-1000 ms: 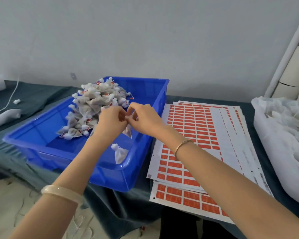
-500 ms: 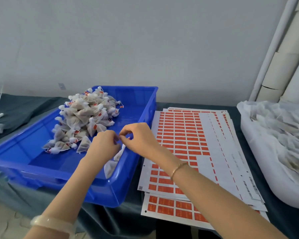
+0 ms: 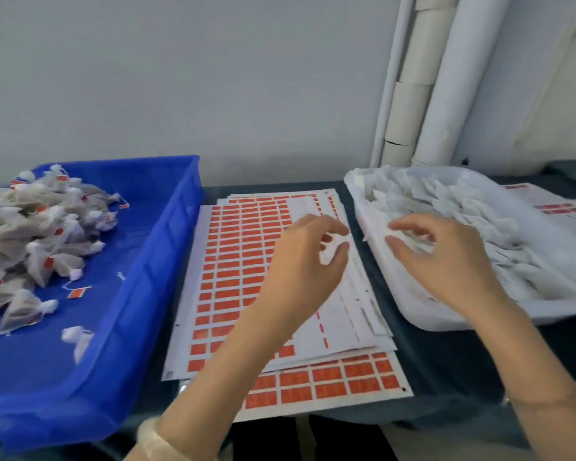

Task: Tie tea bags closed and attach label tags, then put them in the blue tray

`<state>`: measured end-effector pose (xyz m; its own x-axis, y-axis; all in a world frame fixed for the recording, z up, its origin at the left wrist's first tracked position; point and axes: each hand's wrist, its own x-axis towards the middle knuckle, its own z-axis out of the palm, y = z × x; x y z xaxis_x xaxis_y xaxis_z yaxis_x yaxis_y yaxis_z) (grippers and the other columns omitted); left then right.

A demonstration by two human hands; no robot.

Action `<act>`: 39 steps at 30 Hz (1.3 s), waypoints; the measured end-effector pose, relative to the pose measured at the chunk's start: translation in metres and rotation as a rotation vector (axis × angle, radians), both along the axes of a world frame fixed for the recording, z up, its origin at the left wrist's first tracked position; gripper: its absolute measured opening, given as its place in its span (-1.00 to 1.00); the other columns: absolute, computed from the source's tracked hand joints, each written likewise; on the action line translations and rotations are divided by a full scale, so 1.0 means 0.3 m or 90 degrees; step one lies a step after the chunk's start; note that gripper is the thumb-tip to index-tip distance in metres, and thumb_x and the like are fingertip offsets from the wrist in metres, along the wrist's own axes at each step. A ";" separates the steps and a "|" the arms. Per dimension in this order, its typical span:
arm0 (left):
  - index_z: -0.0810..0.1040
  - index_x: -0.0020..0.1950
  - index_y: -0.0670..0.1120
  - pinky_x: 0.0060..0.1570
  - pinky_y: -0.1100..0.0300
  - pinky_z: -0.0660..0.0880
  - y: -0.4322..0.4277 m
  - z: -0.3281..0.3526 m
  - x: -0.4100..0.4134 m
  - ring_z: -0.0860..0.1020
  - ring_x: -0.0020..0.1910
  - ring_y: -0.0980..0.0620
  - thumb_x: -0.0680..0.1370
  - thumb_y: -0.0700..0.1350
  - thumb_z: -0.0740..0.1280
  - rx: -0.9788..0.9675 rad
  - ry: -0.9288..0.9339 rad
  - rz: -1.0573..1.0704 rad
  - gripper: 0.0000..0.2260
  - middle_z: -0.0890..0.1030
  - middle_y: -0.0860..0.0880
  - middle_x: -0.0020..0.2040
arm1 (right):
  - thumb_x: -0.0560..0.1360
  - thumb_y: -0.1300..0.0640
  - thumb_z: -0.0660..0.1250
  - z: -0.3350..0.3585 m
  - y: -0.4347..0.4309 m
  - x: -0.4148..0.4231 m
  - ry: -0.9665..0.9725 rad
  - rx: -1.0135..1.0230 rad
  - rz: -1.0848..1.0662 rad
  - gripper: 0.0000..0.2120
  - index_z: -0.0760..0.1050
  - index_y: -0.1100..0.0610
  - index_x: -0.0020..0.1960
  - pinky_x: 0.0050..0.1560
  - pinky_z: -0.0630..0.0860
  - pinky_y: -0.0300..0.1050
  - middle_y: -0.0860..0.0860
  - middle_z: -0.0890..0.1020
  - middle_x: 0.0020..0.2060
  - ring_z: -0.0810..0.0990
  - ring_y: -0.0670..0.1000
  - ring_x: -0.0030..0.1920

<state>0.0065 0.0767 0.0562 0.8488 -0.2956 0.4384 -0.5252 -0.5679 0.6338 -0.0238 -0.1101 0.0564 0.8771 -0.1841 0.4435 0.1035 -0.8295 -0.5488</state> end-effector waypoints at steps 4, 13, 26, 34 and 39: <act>0.48 0.32 -0.02 0.15 0.15 0.50 -0.251 -0.048 0.032 0.49 0.19 0.05 0.56 -0.14 0.32 0.015 -0.017 -0.155 -0.68 0.50 0.00 0.27 | 0.45 -0.10 0.40 -0.048 -0.209 -0.020 0.198 -0.131 -0.188 -0.48 0.45 0.07 0.33 0.15 0.41 0.03 0.12 0.55 0.23 0.48 0.20 0.24; 0.56 0.14 -0.23 0.08 -0.01 0.46 -0.500 -0.128 0.120 0.47 0.11 -0.16 0.50 -0.23 0.34 0.297 0.025 -0.245 -0.78 0.52 -0.19 0.10 | 0.46 0.02 0.38 -0.122 -0.291 -0.047 0.166 -0.077 -0.210 -0.87 0.64 -0.11 -0.01 -0.18 0.43 -0.10 -0.07 0.69 -0.07 0.60 0.05 -0.03; 0.65 0.04 -0.11 -0.05 0.11 0.43 -0.544 -0.108 0.123 0.51 0.01 -0.08 0.54 -0.14 0.36 0.157 0.000 -0.233 -0.87 0.56 -0.09 -0.01 | 0.46 0.16 0.45 -0.106 -0.306 -0.061 0.065 -0.014 -0.146 -0.90 0.69 -0.02 -0.10 -0.12 0.57 -0.03 -0.19 0.64 -0.35 0.61 -0.10 -0.39; 0.68 0.05 -0.10 -0.07 0.11 0.45 -0.540 -0.100 0.127 0.51 0.00 -0.06 0.55 -0.12 0.37 0.072 -0.036 -0.209 -0.86 0.53 -0.07 0.05 | 0.41 0.20 0.50 -0.042 -0.332 -0.103 0.004 -0.043 -0.202 -0.94 0.68 0.04 -0.17 -0.13 0.55 -0.10 -0.05 0.67 -0.30 0.60 -0.02 -0.28; 0.68 0.04 -0.07 -0.10 0.12 0.49 -0.491 -0.022 0.133 0.50 -0.11 0.04 0.55 -0.09 0.37 -0.014 -0.081 -0.183 -0.86 0.57 -0.03 0.02 | 0.44 0.20 0.46 0.027 -0.300 -0.089 -0.108 -0.024 -0.162 -0.94 0.69 0.08 -0.10 -0.16 0.53 -0.15 -0.03 0.68 -0.27 0.59 -0.08 -0.30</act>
